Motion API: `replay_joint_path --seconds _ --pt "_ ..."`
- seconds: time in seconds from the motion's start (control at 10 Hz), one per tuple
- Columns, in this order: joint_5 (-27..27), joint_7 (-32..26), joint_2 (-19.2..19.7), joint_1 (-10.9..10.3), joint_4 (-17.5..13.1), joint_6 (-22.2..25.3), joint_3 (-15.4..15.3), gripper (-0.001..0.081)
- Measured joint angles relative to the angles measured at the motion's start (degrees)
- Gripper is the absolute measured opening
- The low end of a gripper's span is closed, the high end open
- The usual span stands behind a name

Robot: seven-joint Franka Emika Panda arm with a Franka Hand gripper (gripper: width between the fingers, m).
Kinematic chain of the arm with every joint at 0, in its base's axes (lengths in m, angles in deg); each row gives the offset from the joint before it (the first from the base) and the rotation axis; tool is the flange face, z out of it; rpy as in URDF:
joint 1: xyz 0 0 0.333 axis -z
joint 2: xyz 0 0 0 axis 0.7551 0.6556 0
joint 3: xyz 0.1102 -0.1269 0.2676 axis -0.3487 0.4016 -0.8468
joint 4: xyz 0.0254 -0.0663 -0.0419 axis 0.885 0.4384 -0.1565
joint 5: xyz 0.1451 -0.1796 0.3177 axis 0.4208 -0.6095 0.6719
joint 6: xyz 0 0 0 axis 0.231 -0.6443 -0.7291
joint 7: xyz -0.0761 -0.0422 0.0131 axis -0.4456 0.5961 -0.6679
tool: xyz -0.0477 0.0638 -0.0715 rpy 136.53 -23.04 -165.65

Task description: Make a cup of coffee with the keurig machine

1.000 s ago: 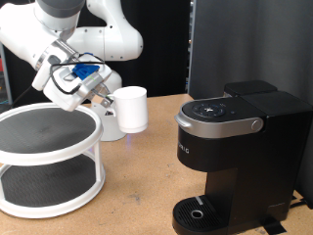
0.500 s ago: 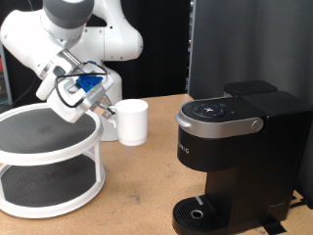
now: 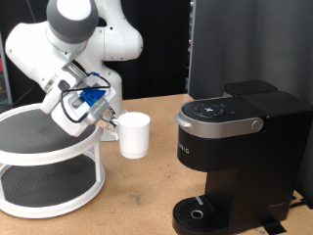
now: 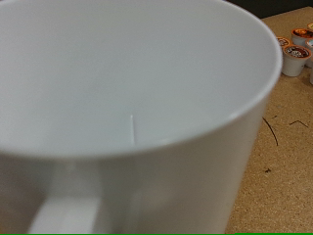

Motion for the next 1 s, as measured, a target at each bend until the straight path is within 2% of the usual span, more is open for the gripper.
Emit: replay_joint_path --seconds 0.3,0.6,1.0 --pt "1.34 -1.20 2.77 -0.33 0.00 -2.44 -1.33 0.0068" --pt "4.87 -4.11 6.26 -1.11 -0.18 -5.80 -2.81 0.0068" --pt "8.66 -8.10 10.72 -1.41 -0.87 -7.84 -4.44 0.0068"
